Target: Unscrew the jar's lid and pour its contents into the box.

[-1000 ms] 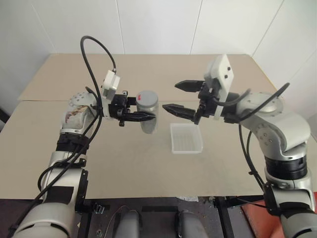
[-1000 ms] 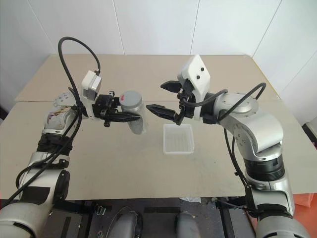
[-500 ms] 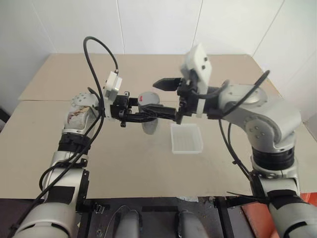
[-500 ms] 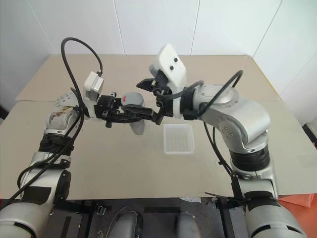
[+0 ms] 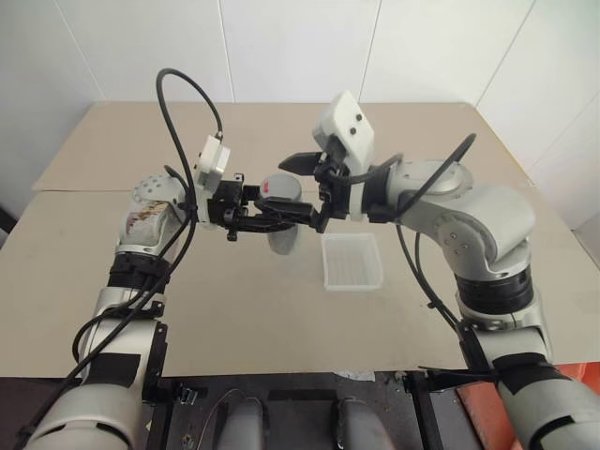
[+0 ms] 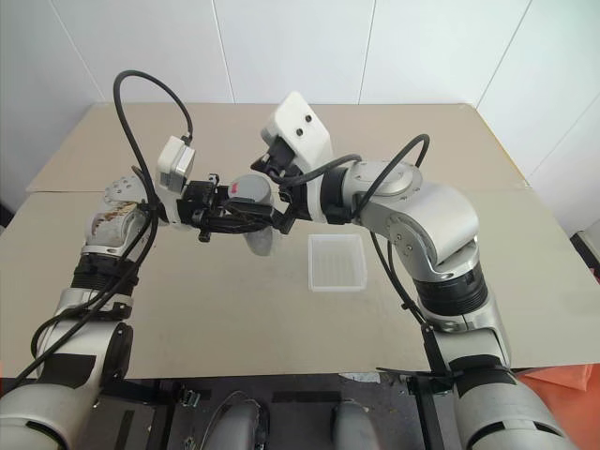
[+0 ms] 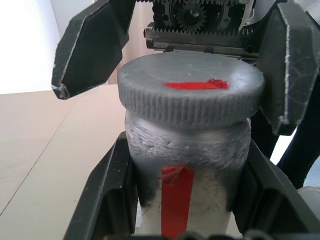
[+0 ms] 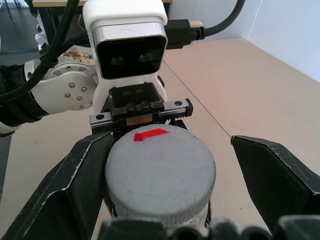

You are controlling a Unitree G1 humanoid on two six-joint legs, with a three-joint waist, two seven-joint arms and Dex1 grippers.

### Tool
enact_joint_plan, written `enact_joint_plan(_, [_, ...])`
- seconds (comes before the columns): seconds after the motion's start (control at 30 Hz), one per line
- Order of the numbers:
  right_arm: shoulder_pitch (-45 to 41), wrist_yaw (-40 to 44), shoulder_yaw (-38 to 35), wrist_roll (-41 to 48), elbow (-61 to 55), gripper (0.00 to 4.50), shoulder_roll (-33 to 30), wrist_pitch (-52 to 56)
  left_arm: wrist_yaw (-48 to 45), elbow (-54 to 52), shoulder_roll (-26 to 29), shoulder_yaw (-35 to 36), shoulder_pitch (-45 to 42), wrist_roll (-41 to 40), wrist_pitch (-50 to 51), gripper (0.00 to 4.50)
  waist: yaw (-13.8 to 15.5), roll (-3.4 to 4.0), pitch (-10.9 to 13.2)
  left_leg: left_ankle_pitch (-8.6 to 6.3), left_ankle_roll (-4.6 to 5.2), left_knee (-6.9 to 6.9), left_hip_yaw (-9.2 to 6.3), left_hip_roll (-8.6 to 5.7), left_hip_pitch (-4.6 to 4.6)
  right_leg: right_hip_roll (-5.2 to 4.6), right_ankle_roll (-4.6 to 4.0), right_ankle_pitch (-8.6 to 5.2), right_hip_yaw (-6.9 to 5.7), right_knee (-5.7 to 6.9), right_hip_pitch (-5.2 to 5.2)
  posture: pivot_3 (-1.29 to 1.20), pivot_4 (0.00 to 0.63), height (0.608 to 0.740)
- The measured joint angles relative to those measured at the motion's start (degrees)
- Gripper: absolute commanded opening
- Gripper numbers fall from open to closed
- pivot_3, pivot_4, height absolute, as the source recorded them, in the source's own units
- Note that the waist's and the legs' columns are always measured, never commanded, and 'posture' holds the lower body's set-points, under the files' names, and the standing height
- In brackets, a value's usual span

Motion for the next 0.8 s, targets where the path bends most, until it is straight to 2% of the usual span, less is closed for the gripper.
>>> enact_joint_plan(0.07, [0.0, 0.0, 0.0, 0.1, 0.0, 3.56, 0.2, 0.0, 0.2, -0.4, 0.0, 0.0, 0.1, 0.0, 0.0, 2.02, 0.0, 0.0, 0.0, 0.0, 0.0, 0.0, 0.0, 0.0, 0.0, 0.0, 0.0, 0.0, 0.0, 0.0, 0.0, 0.0, 0.15, 0.74])
enact_joint_plan(0.13, [0.0, 0.1, 0.0, 0.3, 0.0, 2.86, 0.8, 0.0, 0.5, -0.4, 0.1, 0.0, 0.1, 0.0, 0.1, 2.02, 0.0, 0.0, 0.0, 0.0, 0.0, 0.0, 0.0, 0.0, 0.0, 0.0, 0.0, 0.0, 0.0, 0.0, 0.0, 0.0, 0.15, 0.74])
enact_joint_plan(0.17, [0.0, 0.1, 0.0, 0.4, 0.0, 2.75, 0.8, 0.0, 0.5, -0.5, 0.2, 0.0, 0.1, 0.0, 0.1, 2.02, 0.0, 0.0, 0.0, 0.0, 0.0, 0.0, 0.0, 0.0, 0.0, 0.0, 0.0, 0.0, 0.0, 0.0, 0.0, 0.0, 0.15, 0.74])
enact_joint_plan(0.4, [-0.6, 0.0, -1.4, 2.6, 1.2, 2.75, 1.0, 1.4, 0.7, -0.8, 0.2, 0.0, 0.1, 0.0, 0.1, 2.02, 0.0, 0.0, 0.0, 0.0, 0.0, 0.0, 0.0, 0.0, 0.0, 0.0, 0.0, 0.0, 0.0, 0.0, 0.0, 0.0, 0.15, 0.74])
enact_joint_plan(0.5, [-2.8, -0.6, -6.8, 4.8, 4.3, 2.75, 0.7, 2.8, 0.4, -1.5, 0.3, -0.3, 1.1, 0.0, 0.1, 2.02, 0.0, 0.0, 0.0, 0.0, 0.0, -0.01, 0.01, -0.01, 0.0, -0.01, 0.0, 0.0, 0.0, 0.0, 0.01, 0.0, 0.15, 0.74])
enact_joint_plan(0.63, [-4.1, -1.3, -14.9, 5.1, 5.6, 2.75, -6.4, 3.0, 0.2, -1.8, 0.7, -0.7, 3.4, 0.0, 0.1, 2.02, 0.5, 0.0, 0.0, 0.0, 0.0, -0.03, -0.01, 0.0, -0.05, -0.03, 0.0, 0.0, -0.04, -0.07, 0.01, 0.0, 0.15, 0.74])
enact_joint_plan(0.67, [-2.6, -1.3, -15.7, 4.7, 5.1, 2.75, -8.1, 2.8, 0.3, -1.8, 0.7, -0.7, 3.4, 0.0, 0.1, 2.02, 0.6, -0.01, 0.0, 0.0, 0.0, -0.03, -0.01, 0.0, -0.06, -0.02, 0.0, 0.0, -0.05, -0.09, 0.03, 0.0, 0.15, 0.74])
enact_joint_plan(0.73, [6.0, -1.7, -16.9, 2.3, 2.2, 2.75, -13.5, 1.7, 1.0, -2.0, 1.0, -0.4, 3.4, 0.0, 0.1, 2.02, 0.9, -0.02, 0.0, 0.0, 0.0, -0.02, 0.0, -0.03, -0.07, -0.05, 0.0, 0.0, -0.05, -0.14, 0.05, 0.0, 0.15, 0.74])
enact_joint_plan(0.8, [12.9, -2.7, -17.0, -0.5, 1.4, 2.75, -16.1, 0.4, 1.8, -2.1, 1.0, 0.0, 3.4, 0.0, 0.0, 2.02, 0.7, -0.02, 0.0, 0.0, 0.0, -0.01, 0.04, -0.08, -0.07, -0.1, 0.0, 0.0, 0.01, -0.09, 0.01, 0.0, 0.15, 0.74])
